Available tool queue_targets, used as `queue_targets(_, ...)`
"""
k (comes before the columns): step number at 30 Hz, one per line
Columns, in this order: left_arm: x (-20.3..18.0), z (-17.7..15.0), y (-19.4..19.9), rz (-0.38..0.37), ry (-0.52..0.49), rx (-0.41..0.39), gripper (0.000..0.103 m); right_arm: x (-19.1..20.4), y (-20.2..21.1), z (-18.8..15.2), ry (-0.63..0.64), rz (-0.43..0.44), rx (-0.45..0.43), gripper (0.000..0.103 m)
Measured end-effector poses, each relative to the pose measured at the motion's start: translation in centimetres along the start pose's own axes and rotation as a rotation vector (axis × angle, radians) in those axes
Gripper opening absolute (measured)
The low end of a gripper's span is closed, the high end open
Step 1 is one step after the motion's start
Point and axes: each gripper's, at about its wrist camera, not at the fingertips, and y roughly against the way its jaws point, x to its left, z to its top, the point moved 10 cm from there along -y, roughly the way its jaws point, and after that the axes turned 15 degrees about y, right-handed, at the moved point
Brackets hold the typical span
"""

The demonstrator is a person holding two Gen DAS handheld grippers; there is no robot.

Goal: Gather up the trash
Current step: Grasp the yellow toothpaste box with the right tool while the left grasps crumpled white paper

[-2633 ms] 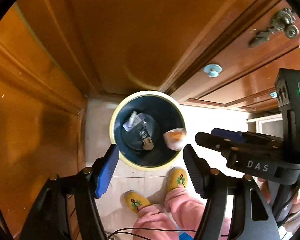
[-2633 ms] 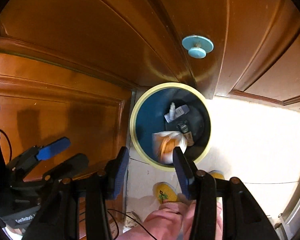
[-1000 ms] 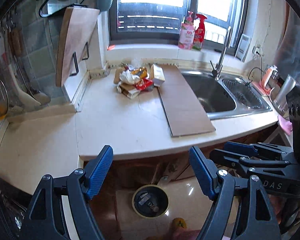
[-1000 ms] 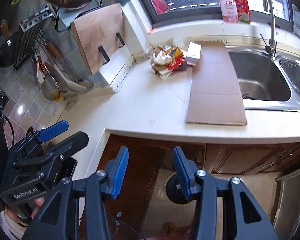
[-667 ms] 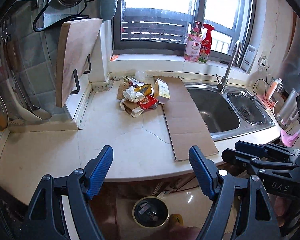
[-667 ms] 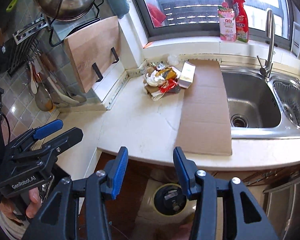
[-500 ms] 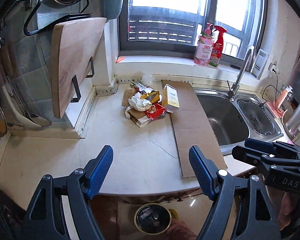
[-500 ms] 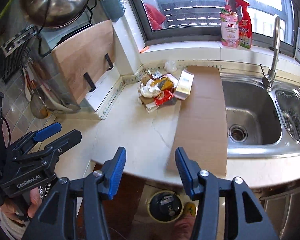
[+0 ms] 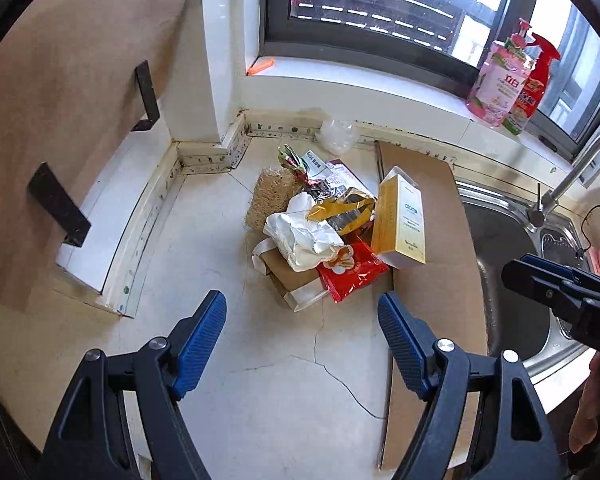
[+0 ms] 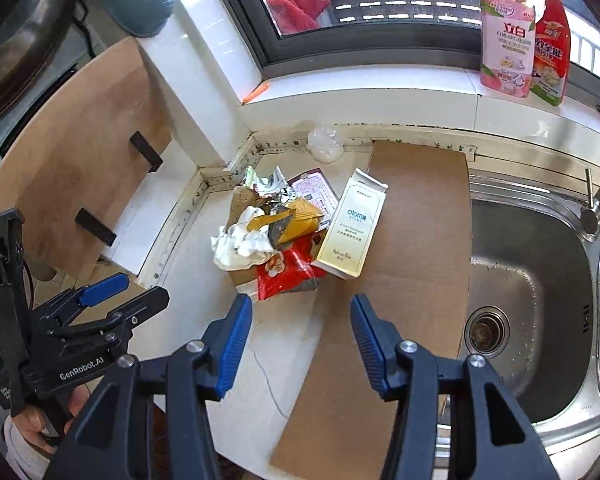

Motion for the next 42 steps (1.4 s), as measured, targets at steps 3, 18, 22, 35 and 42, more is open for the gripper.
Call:
queue_targets(3, -0.1, 0.9, -3.6, 0.026, 0.024, 0.044, 0.076, -2.5, -3.4, 1.4, -0.044, 0.011, 0.031, 0.052)
queue_targets(18, 0.4, 3.2, -13.2, 0.032, 0.184, 0.171, 0.066, -6.0, -14.1, 2.9, -0.136, 0.05, 0.149, 0.052)
queue_targets(22, 0.7, 3.2, -14.3, 0.035, 0.2, 0.184, 0.054, -6.3, -15.3, 2.7, -0.137, 0.058, 0.16, 0.052)
queue_targets(35, 1.1, 3.4, -14.8, 0.032, 0.202, 0.167, 0.013, -6.7, -17.4, 2.4, -0.225, 0.132, 0.173, 0.06)
queue_targets(42, 1.7, 3.9, -13.0, 0.018, 0.203, 0.123, 0.012, -6.2, -18.5, 2.0, -0.267, 0.171, 0.187, 0.063)
